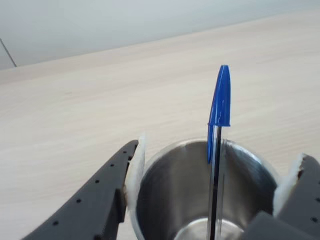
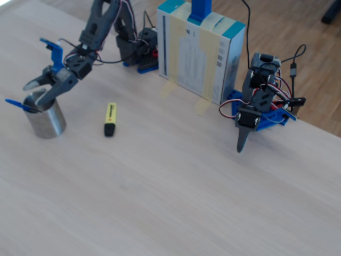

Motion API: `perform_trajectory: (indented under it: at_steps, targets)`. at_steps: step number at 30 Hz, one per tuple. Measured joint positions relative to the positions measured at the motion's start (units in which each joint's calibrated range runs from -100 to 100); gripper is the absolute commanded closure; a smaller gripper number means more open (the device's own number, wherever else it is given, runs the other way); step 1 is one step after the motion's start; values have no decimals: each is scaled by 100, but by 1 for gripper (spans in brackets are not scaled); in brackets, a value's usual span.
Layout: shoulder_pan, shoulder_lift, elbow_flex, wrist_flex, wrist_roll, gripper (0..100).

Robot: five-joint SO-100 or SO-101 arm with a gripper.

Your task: Grab the blue pen and put it in the silver cup.

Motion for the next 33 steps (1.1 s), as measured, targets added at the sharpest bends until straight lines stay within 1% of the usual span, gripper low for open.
perform_trajectory:
  at_steps: [8,11,22,26,33]
  targets:
    - [0,-500,460,0,0,59]
    - [-84,-750,667,0,0,61]
    - [-109,-1892,1650,67,0,61]
    - [-109,-2476,1849,538,0,61]
    - [-242,-3543,1867,1665,0,61]
